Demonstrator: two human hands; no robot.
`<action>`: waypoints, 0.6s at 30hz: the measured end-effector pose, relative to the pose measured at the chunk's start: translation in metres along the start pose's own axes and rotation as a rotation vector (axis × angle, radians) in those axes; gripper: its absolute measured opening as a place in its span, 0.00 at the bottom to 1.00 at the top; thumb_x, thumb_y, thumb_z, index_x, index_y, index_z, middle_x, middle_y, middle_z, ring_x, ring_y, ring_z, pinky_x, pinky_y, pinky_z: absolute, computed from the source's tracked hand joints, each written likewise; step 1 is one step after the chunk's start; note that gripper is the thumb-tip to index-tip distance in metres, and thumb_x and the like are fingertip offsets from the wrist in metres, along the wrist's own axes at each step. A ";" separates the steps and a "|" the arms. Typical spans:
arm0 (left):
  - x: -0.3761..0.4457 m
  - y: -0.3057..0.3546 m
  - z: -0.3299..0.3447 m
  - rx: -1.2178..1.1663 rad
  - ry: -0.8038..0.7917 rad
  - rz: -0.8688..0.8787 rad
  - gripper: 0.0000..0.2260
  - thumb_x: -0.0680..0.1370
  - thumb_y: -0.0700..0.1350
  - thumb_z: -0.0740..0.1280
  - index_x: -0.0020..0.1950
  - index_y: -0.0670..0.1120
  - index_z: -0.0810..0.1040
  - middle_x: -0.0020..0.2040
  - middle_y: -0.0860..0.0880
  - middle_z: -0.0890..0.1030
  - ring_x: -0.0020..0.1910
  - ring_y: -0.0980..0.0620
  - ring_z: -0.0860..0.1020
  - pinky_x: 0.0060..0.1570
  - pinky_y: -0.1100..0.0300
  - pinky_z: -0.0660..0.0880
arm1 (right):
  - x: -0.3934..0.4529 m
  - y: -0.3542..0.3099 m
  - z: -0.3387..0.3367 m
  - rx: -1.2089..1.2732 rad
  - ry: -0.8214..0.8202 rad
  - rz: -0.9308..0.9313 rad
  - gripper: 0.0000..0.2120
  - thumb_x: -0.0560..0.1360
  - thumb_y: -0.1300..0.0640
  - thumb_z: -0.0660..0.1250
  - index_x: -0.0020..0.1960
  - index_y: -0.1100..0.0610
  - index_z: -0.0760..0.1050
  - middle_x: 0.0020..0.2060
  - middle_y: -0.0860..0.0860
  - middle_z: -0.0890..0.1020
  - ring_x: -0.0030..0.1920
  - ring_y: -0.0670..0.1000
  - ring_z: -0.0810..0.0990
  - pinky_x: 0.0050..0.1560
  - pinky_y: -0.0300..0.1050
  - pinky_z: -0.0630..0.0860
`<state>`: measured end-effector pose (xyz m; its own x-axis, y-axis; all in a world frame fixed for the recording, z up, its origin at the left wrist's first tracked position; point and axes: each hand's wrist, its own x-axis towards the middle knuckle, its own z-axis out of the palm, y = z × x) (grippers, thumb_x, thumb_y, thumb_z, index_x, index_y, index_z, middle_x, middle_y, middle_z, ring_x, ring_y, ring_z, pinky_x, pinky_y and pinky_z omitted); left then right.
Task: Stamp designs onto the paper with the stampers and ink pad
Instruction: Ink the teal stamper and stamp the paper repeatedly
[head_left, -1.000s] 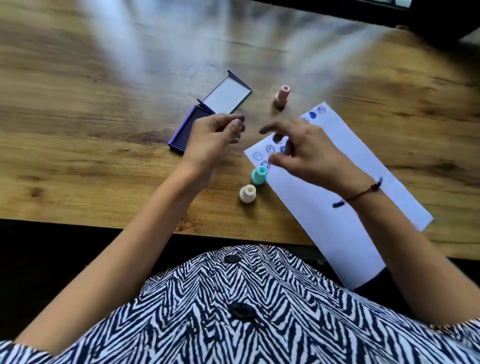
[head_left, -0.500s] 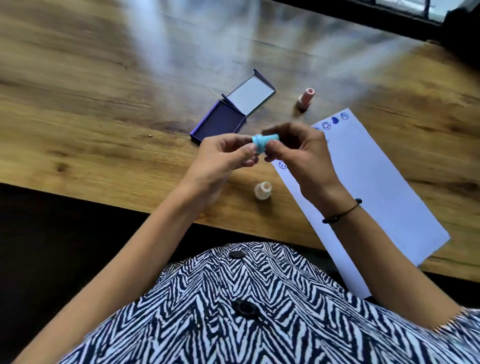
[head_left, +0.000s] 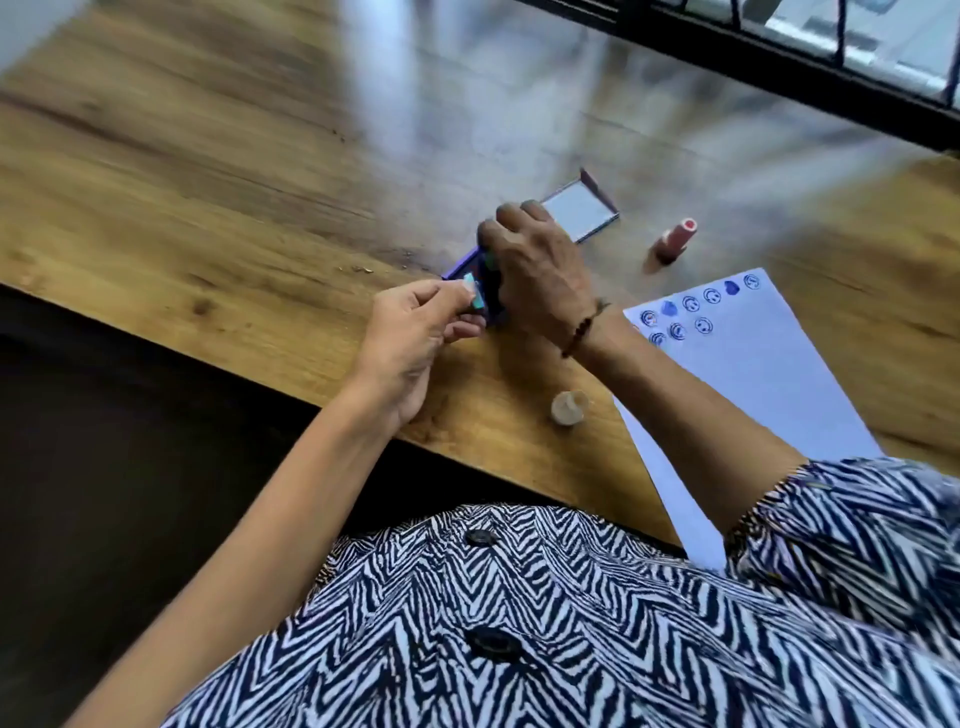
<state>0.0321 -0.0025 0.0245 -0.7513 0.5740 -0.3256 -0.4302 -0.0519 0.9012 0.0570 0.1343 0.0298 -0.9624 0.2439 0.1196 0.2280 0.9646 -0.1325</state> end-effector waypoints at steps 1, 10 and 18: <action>0.000 0.001 -0.001 -0.003 0.009 0.009 0.09 0.74 0.35 0.62 0.35 0.41 0.76 0.27 0.49 0.78 0.25 0.57 0.76 0.29 0.70 0.74 | 0.000 0.000 0.006 -0.029 -0.044 -0.030 0.09 0.73 0.65 0.58 0.52 0.63 0.72 0.53 0.62 0.76 0.55 0.60 0.72 0.44 0.50 0.67; -0.004 0.001 -0.005 0.005 0.056 0.014 0.09 0.74 0.35 0.62 0.35 0.42 0.77 0.23 0.51 0.79 0.26 0.56 0.76 0.31 0.69 0.74 | -0.002 -0.003 -0.003 0.043 -0.076 -0.008 0.10 0.70 0.68 0.59 0.51 0.64 0.72 0.52 0.63 0.75 0.49 0.63 0.75 0.38 0.48 0.65; 0.001 0.001 0.021 0.152 -0.091 0.082 0.07 0.74 0.37 0.63 0.38 0.45 0.77 0.28 0.52 0.79 0.28 0.56 0.76 0.32 0.67 0.74 | -0.048 0.023 -0.010 0.626 0.294 0.424 0.10 0.68 0.67 0.65 0.47 0.59 0.78 0.44 0.57 0.81 0.46 0.59 0.79 0.49 0.49 0.74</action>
<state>0.0417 0.0156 0.0308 -0.7292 0.6450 -0.2284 -0.2836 0.0189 0.9588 0.1100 0.1458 0.0310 -0.7145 0.6766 0.1780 0.3558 0.5704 -0.7403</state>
